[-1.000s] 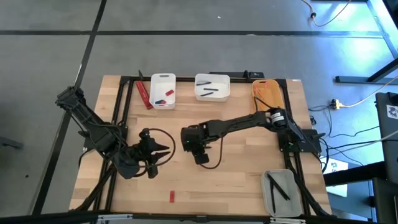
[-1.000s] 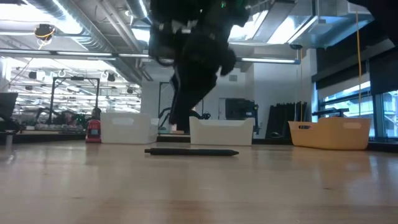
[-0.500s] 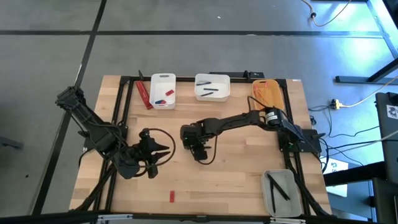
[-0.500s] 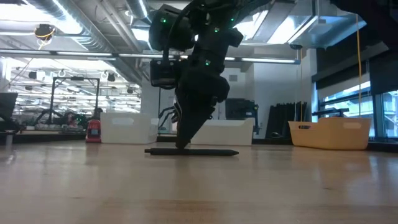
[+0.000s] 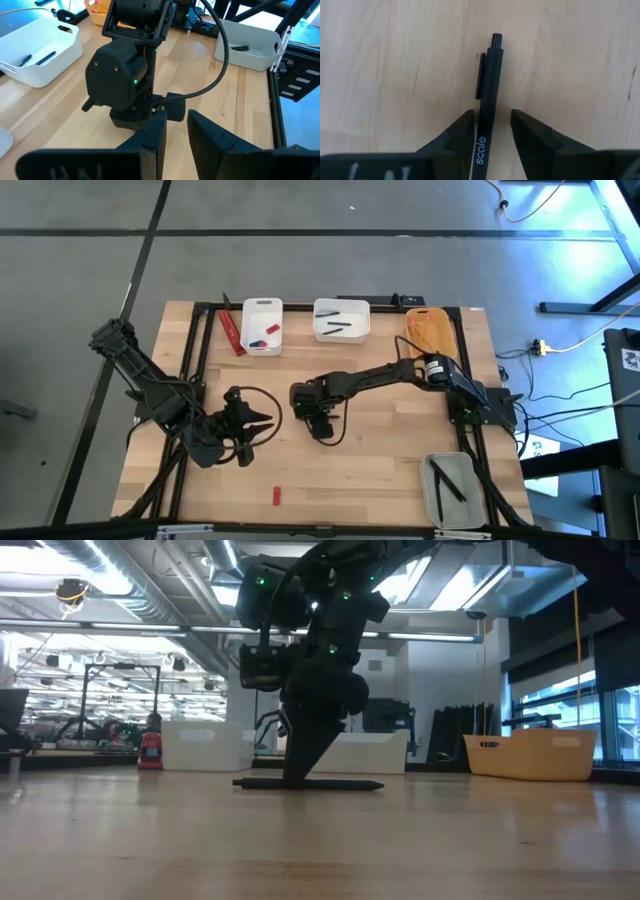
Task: Sort crayons/erasers/pens/pencils in bins
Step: Put the black pen into the gray bin
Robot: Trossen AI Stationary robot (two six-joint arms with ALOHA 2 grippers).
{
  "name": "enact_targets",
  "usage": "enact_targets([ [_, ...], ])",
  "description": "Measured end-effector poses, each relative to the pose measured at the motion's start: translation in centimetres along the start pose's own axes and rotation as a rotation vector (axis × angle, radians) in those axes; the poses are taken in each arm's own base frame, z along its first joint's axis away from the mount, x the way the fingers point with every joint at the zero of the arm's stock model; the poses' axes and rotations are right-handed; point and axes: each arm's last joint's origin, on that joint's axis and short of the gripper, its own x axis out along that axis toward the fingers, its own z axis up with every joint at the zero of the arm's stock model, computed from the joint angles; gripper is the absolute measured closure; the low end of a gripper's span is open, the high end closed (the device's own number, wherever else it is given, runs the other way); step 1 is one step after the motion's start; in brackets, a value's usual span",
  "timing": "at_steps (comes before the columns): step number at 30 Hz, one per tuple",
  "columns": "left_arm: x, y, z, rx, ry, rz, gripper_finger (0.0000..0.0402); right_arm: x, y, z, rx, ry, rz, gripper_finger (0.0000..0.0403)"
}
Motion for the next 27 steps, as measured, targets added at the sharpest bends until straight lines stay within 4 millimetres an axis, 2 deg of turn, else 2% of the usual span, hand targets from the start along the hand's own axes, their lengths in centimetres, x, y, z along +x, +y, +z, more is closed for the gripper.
enact_targets([
  [4, 0.00, 0.00, 0.00, 0.000, 0.000, 0.000, 0.0331, 0.06, -0.02, -0.03, 0.001, 0.002, 0.000, 0.0297],
  [11, 0.00, 0.00, 0.00, 0.001, 0.000, 0.000, 0.0331, 0.10, 0.00, -0.09, -0.021, 0.007, 0.005, 0.0378],
  [27, 0.00, 0.00, -0.01, 0.001, 0.001, 0.000, 0.0331, 0.16, 0.04, -0.13, 0.009, 0.008, 0.008, 0.0374],
])
